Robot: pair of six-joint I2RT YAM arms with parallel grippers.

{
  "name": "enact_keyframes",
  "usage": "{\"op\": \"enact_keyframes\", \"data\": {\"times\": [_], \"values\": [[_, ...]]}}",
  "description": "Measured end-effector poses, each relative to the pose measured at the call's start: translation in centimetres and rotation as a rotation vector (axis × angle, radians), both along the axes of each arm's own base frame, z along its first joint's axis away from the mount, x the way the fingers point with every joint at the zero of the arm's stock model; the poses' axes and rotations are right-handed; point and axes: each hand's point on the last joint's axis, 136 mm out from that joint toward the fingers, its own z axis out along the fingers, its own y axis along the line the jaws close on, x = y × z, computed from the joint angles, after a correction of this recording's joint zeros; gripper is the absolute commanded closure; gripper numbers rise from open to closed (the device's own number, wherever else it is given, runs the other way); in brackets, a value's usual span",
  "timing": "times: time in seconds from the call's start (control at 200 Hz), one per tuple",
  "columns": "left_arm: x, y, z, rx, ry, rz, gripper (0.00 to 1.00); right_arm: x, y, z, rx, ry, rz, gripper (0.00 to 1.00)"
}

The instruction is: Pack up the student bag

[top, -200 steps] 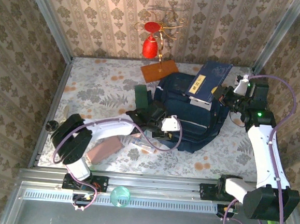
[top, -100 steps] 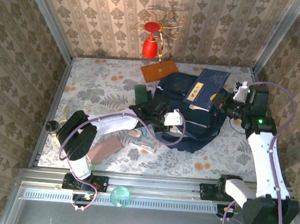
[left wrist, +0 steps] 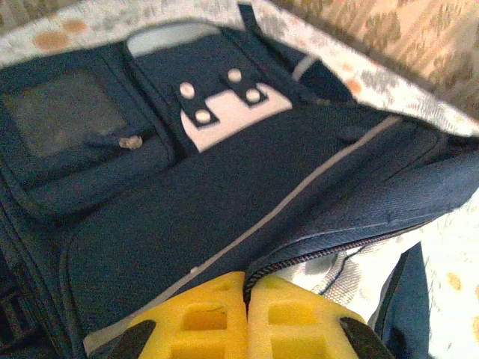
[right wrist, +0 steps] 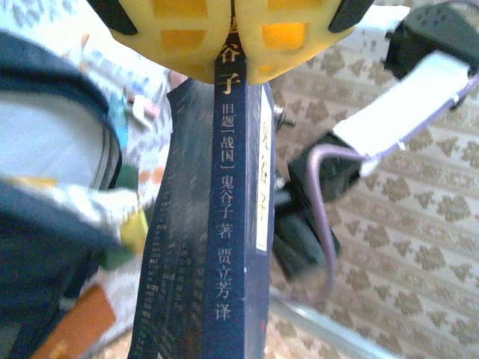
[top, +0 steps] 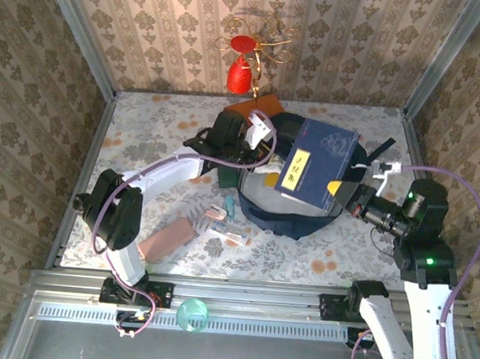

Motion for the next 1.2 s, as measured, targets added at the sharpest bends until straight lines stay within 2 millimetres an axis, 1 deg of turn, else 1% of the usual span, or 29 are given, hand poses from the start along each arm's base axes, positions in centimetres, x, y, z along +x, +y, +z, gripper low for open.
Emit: {"op": "enact_keyframes", "data": {"times": [0.13, 0.2, 0.265, 0.335, 0.39, 0.435, 0.515, 0.58, 0.65, 0.78, 0.88, 0.94, 1.005, 1.07, 1.2], "values": [[1.0, -0.8, 2.3, -0.042, 0.007, 0.022, 1.0, -2.1, 1.8, -2.9, -0.001, 0.082, 0.108, 1.0], [1.5, -1.1, 3.0, -0.047, 0.014, 0.029, 1.0, -3.2, 3.0, -4.7, -0.009, 0.125, 0.176, 1.0], [1.9, -1.3, 3.4, -0.044, 0.021, 0.034, 1.0, -4.2, 4.2, -6.9, -0.02, 0.177, 0.246, 1.0], [2.1, -1.3, 3.7, -0.037, 0.026, 0.04, 1.0, -4.7, 5.2, -9.3, -0.039, 0.231, 0.296, 1.0], [2.1, -1.3, 4.0, -0.035, 0.028, 0.042, 1.0, -4.6, 5.9, -11.1, -0.047, 0.273, 0.316, 1.0], [2.2, -1.2, 4.2, -0.033, 0.03, 0.044, 1.0, -4.1, 6.3, -12.7, -0.05, 0.308, 0.317, 1.0], [2.1, -1.2, 4.4, -0.031, 0.035, 0.044, 1.0, -2.6, 6.7, -15.6, -0.053, 0.369, 0.282, 1.0], [2.0, -1.1, 4.4, -0.027, 0.04, 0.044, 1.0, -1.1, 7.0, -17.2, -0.047, 0.402, 0.245, 1.0], [2.0, -1.1, 4.4, -0.024, 0.044, 0.045, 1.0, 0.6, 7.4, -17.9, -0.024, 0.411, 0.209, 1.0], [1.9, -0.9, 4.2, -0.013, 0.053, 0.047, 1.0, 3.7, 8.1, -17.5, 0.051, 0.376, 0.147, 1.0], [1.8, -0.9, 4.0, -0.003, 0.057, 0.051, 1.0, 5.3, 8.3, -17.2, 0.092, 0.361, 0.108, 1.0], [1.7, -0.9, 3.8, 0.004, 0.056, 0.052, 1.0, 5.9, 8.1, -16.8, 0.106, 0.348, 0.086, 1.0], [1.7, -1.0, 3.8, 0.007, 0.053, 0.052, 1.0, 6.6, 7.7, -16.5, 0.117, 0.336, 0.055, 1.0], [1.8, -0.9, 3.8, 0.01, 0.046, 0.054, 1.0, 7.1, 6.9, -16.7, 0.112, 0.336, 0.018, 1.0], [2.0, -0.9, 3.8, 0.014, 0.034, 0.059, 1.0, 8.3, 4.3, -17.9, 0.078, 0.347, -0.079, 1.0]]}}
